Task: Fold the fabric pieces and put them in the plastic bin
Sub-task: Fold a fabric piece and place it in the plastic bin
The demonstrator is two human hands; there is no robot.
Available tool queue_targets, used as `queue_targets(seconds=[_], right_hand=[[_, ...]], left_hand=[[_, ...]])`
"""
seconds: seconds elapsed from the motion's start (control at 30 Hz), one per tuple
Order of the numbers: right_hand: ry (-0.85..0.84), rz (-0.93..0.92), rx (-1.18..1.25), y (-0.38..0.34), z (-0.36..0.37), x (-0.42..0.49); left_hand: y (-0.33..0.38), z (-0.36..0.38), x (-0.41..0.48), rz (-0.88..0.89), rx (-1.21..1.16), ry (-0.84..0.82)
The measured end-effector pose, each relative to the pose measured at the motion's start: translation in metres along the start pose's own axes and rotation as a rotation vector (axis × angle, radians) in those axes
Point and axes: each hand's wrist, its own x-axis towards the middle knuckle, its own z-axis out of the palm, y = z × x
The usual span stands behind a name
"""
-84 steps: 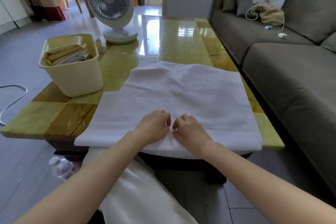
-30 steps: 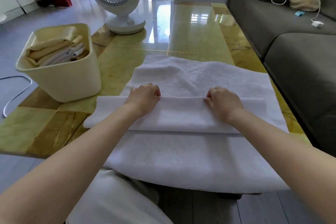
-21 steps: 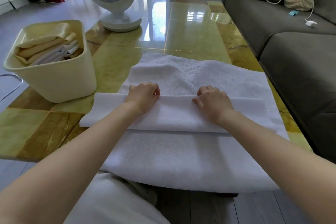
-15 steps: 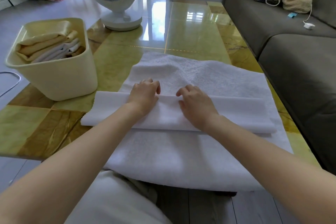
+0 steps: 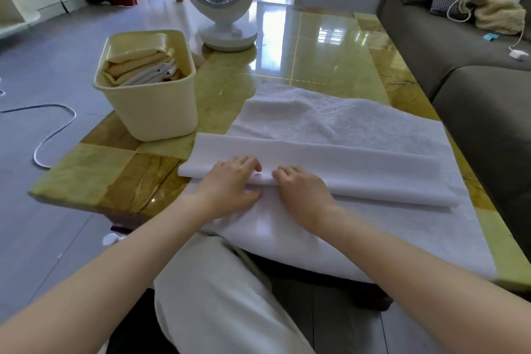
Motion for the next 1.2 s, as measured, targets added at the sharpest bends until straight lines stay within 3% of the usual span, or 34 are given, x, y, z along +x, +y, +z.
queue_targets(seconds=[0.27,0.47,0.57,0.83,1.0,1.2], right_hand=[[0.003,-0.004,-0.113,-0.003,-0.018,-0.016],[-0.236,-0.009,0.014,-0.005,-0.022,-0.039],[-0.258,0.028,0.086,-0.006,-0.025,-0.034],[-0.237,0.02,0.235,-0.029,-0.014,-0.014],[-0.22,0.052,0.147,-0.048,-0.003,-0.007],[-0.211,0.091,0.127,-0.055,-0.002,-0.006]], left_hand=[[0.003,-0.017,-0.014,-0.039,0.166,0.19],[0.011,-0.014,-0.043,-0.03,0.176,0.057],[0.011,-0.013,-0.055,-0.148,0.011,-0.015],[-0.016,-0.017,-0.073,-0.589,0.065,-0.054],[-0.017,-0.021,-0.079,-0.674,-0.102,0.01],[-0.019,-0.021,-0.075,-0.755,-0.094,-0.011]])
